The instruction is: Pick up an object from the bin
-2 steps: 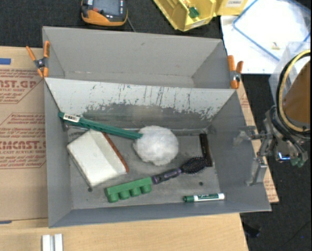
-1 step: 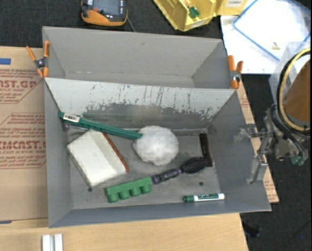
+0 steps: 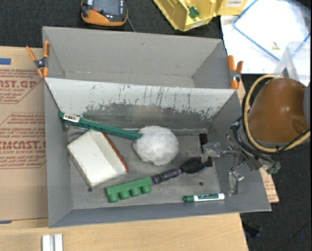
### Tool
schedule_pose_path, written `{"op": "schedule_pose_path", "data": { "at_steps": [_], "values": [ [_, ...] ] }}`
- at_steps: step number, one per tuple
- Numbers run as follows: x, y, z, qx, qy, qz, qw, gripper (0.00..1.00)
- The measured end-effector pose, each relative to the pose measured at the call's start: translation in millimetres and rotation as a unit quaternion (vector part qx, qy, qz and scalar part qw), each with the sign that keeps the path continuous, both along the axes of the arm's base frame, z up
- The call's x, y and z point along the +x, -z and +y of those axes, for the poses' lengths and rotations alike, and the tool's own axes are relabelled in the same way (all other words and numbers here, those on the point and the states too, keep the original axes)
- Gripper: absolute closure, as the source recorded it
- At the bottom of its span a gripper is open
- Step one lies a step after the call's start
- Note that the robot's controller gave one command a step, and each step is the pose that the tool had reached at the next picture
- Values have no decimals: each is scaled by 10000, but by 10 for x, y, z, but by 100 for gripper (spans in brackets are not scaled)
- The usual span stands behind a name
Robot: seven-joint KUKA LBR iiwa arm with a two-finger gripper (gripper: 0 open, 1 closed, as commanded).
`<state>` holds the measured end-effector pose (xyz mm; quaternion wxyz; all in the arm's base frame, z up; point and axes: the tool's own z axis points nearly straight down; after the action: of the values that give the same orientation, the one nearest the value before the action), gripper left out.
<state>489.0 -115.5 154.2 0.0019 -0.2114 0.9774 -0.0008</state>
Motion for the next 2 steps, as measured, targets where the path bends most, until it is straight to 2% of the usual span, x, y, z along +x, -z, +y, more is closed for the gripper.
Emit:
{"op": "schedule_pose_path", "data": {
  "at_steps": [1, 2],
  "values": [
    [262, 654, -68, 5, 621, -13, 9981, 0],
    [-13, 798, 650, 13, 399, -39, 9992, 100]
  ]
}}
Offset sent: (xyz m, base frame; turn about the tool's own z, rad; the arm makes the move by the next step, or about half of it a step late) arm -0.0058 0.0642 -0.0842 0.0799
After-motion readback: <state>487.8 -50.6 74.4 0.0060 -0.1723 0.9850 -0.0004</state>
